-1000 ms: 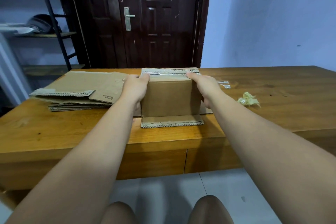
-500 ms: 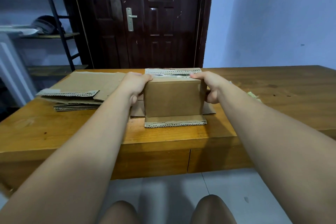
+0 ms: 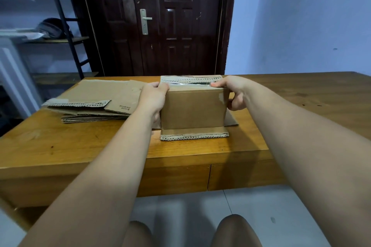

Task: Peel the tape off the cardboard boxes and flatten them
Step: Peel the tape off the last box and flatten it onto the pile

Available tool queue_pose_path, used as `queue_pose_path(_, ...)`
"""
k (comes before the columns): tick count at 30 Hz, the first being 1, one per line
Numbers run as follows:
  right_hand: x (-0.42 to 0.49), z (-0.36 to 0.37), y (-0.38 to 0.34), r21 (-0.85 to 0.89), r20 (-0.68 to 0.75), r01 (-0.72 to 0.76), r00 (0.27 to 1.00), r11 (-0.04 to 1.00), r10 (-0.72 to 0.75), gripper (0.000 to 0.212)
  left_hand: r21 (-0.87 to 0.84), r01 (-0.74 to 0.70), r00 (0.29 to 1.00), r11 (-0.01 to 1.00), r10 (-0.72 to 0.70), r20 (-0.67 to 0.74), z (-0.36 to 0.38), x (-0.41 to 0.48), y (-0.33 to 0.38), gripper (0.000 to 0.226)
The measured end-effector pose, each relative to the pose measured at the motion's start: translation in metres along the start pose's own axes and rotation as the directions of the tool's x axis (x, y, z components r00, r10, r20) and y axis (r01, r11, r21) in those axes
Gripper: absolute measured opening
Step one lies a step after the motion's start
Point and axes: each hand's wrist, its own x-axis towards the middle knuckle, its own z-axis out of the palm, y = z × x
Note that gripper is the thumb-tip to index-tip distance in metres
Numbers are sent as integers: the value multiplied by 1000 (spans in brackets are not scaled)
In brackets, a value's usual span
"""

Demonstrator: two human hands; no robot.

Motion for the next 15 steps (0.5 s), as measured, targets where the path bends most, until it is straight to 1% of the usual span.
queue_pose_path(3, 1, -2, 2, 19, 17, 7, 1000, 1000, -8, 41, -8, 5, 1000, 1000, -5, 10, 0, 0, -1, 22)
queue_pose_path(11, 3, -2, 3, 71, 46, -3, 999, 997, -1, 46, -4, -3, 1000, 1000, 3, 5, 1, 1, -3, 21)
queue_pose_path(15, 0, 1, 2, 78, 38, -24, 999, 997, 21, 41, -15, -1, 1000, 1000, 1, -2, 1, 0, -1, 21)
